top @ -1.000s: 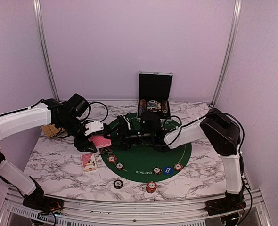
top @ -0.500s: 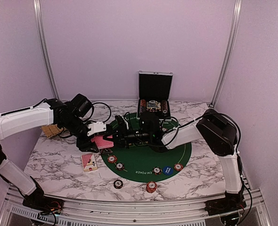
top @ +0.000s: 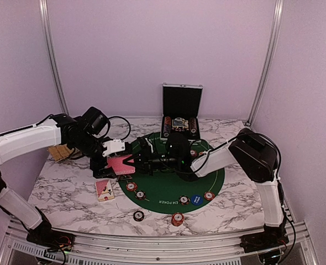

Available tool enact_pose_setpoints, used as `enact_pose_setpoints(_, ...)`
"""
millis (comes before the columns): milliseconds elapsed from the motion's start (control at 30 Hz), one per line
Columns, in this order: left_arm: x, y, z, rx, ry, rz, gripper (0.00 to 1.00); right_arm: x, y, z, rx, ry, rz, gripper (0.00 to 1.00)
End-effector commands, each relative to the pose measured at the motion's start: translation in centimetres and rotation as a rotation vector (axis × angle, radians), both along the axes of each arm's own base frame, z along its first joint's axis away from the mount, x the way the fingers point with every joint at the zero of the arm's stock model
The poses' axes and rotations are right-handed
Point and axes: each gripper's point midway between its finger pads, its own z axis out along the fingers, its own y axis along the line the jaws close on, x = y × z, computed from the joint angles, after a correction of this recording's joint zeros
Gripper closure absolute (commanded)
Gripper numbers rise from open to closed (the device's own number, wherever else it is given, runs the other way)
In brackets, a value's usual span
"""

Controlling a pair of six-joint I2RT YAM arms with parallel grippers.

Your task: Distribute texas hold em gaming equipment

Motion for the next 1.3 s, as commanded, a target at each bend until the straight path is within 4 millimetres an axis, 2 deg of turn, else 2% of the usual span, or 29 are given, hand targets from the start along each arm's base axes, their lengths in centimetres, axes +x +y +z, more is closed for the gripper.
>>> enact_pose_setpoints(0,1.1,0.7,5.0,-0.038,-0.167,0.020,0.01,0.1,-0.2,2.8,0.089,-0.048,0.006,1.00)
enact_pose_setpoints(200,1.7,0.8,11.3,-0.126,-0.366,0.006,0.01,0.1,-0.6,4.1,0.079,-0.094,-0.008,1.00)
enact_pose_setpoints(267,1.9,0.5,12.3,-0.173,-0.399,0.018,0.01,0.1,-0.5,4.5,0.072,-0.114,-0.011,1.00)
enact_pose_setpoints(500,0.6,-1.2,11.0,-0.301,-0.255,0.053,0.01,0.1,-1.0,5.7,0.055,-0.165,-0.023,1.00)
enact_pose_setpoints(633,0.0,-1.7,10.8,-0.372,-0.261,0.043,0.01,-0.1,-1.2,6.1,0.055,-0.181,-0.023,1.00)
enact_pose_setpoints(867,-1.5,-2.1,8.8,-0.385,-0.214,-0.010,0.01,-0.1,-1.4,6.2,0.061,-0.181,-0.031,1.00)
enact_pose_setpoints(1167,-1.0,-1.4,7.8,-0.369,-0.253,0.033,0.01,-0.2,-1.6,6.6,0.069,-0.185,-0.036,1.00)
enact_pose_setpoints(1267,-0.6,-1.4,8.1,-0.372,-0.275,0.038,0.01,-0.3,-1.6,6.4,0.058,-0.188,-0.038,1.00)
